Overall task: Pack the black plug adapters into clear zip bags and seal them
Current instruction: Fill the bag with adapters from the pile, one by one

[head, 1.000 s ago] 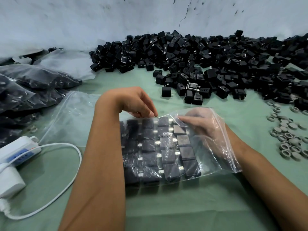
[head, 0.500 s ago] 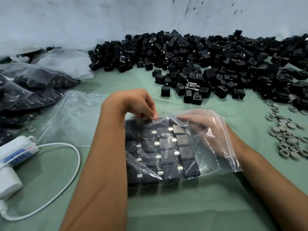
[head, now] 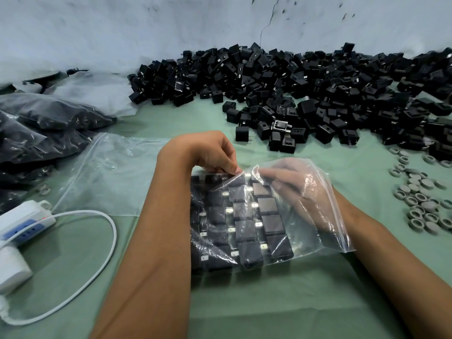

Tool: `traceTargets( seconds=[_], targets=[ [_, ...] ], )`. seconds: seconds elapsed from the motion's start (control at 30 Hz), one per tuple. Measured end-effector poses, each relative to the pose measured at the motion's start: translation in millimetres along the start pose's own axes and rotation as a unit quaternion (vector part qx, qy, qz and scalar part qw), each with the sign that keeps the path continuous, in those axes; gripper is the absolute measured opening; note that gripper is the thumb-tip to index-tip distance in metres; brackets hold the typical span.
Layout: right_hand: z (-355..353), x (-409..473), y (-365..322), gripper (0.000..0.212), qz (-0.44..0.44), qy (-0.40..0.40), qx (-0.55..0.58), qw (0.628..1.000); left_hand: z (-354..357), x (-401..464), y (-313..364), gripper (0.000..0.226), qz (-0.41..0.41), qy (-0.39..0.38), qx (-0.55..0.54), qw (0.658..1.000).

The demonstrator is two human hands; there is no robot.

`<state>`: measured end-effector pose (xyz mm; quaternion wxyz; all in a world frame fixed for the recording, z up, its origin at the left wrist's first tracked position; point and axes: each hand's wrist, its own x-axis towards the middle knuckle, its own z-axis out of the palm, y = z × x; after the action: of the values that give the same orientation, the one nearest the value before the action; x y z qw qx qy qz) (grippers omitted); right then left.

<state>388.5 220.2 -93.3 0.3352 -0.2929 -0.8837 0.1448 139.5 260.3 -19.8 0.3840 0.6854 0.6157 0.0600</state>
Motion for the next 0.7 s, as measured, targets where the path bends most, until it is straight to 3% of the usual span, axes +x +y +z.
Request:
traceTargets(
  seconds=[0.07,0.2,0.27,0.37,0.5,0.7],
  targets=[
    [-0.2,-2.0,-1.7,0.034,0.068,-0.016,0.060,0.996,0.0,0.3,0.3,0.013,0.000,0.002,0.004,1.000],
    [1.2,-1.3,-2.1,0.032,0.071,-0.029,0.033,0.997,-0.4,0.2,-0.2,0.016,0.007,-0.002,0.010,1.000],
    [0.2,-0.4,-0.9,0.030,0.028,-0.020,-0.017,0.999,-1.2,-0.1,-0.5,0.014,0.009,-0.002,0.013,1.000],
    [0.0,-1.9,1.0,0.031,0.050,0.005,-0.008,0.999,-2.5,-1.3,-0.1,0.007,0.017,-0.003,0.004,1.000],
    [-3.1,-5.6,-5.2,0.007,0.139,-0.016,0.092,0.986,-2.1,-3.0,3.6,0.009,0.031,-0.005,-0.003,0.999],
    [-5.1,-5.5,-18.0,0.015,0.150,-0.001,0.092,0.984,2.8,-4.1,14.1,0.013,0.038,-0.019,0.005,0.999]
  ],
)
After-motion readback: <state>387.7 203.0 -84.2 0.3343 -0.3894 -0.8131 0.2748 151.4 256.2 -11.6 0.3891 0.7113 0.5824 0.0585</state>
